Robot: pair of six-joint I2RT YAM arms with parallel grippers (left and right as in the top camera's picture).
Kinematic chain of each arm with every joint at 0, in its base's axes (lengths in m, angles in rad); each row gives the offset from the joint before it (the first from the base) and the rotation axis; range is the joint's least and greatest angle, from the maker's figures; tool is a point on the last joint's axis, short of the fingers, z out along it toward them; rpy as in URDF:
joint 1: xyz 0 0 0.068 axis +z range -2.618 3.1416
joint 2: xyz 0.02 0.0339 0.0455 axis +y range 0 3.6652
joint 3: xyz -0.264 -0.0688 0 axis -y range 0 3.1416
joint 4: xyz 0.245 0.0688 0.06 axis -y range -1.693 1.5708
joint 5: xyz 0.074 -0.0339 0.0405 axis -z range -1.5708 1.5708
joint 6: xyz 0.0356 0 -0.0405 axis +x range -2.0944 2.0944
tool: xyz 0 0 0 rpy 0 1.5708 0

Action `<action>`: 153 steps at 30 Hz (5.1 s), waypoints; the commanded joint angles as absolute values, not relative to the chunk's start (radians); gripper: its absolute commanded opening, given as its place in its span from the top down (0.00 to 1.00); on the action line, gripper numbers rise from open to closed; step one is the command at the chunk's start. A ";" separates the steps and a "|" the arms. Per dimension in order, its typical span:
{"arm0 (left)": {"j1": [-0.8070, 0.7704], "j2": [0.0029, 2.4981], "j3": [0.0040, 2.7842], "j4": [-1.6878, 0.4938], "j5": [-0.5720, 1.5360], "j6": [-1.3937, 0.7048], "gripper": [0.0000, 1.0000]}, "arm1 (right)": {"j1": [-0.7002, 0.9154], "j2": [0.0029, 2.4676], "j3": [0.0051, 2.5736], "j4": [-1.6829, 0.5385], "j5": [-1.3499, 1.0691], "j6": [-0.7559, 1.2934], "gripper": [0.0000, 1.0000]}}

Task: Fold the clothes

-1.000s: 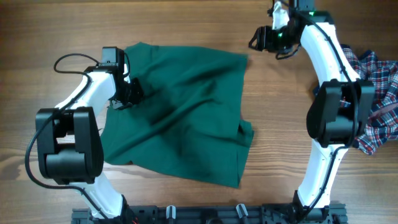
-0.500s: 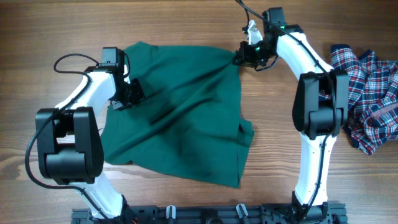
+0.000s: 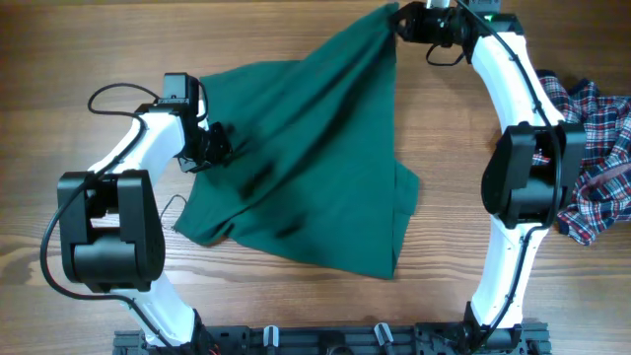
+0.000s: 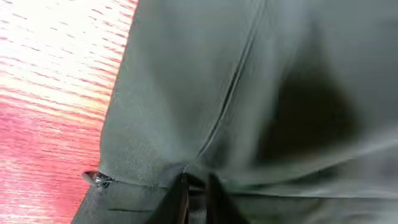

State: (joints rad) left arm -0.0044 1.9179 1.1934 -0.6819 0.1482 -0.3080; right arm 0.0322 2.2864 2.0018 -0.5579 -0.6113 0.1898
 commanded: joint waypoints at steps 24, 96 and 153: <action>0.057 1.207 1.231 -1.250 0.114 -0.299 0.39 | 0.180 1.505 1.962 -1.564 -0.158 0.174 0.12; 0.056 1.306 0.639 -0.925 0.276 -0.447 0.31 | 0.385 0.931 0.726 -0.849 -0.531 0.263 0.96; 0.083 1.332 0.704 -0.793 0.103 -0.786 0.96 | 0.381 0.929 0.864 -0.881 -0.302 0.424 0.96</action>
